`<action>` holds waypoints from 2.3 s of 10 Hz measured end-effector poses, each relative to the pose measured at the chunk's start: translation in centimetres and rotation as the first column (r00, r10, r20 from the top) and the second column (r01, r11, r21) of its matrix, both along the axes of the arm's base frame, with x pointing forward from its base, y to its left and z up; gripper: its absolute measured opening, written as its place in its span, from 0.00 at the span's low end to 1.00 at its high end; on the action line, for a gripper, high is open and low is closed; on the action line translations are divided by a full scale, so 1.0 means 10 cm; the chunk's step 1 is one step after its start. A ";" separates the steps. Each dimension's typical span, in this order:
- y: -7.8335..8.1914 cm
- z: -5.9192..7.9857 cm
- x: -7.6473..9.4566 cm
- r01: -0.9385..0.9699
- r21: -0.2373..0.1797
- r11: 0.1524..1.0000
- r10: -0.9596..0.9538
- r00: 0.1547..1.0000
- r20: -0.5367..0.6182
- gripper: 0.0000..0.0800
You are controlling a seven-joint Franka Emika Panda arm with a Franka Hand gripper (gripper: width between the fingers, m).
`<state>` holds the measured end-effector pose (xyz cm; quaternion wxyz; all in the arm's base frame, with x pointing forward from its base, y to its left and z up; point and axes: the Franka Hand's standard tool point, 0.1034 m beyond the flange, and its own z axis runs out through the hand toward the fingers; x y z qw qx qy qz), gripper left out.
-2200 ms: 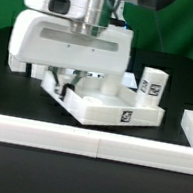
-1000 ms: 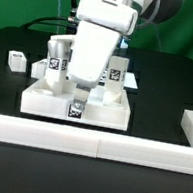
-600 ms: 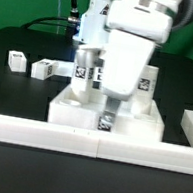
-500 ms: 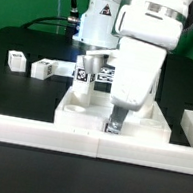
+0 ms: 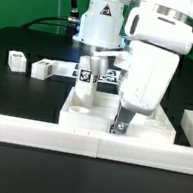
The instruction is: Assemble square table
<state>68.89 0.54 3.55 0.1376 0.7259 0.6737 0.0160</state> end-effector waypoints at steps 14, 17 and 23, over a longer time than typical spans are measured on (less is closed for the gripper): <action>0.44 -0.05 0.05 0.035 0.025 0.999 -0.034 0.999 -0.007 0.79; 0.47 -0.07 0.10 0.050 0.032 0.998 -0.050 0.999 0.002 0.81; 0.29 0.52 0.00 0.092 0.010 0.996 -0.092 0.995 -0.022 0.81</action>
Offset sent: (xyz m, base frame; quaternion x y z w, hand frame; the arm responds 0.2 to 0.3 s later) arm 0.0346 0.0448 -0.0067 -0.0105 0.0143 0.0478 0.9987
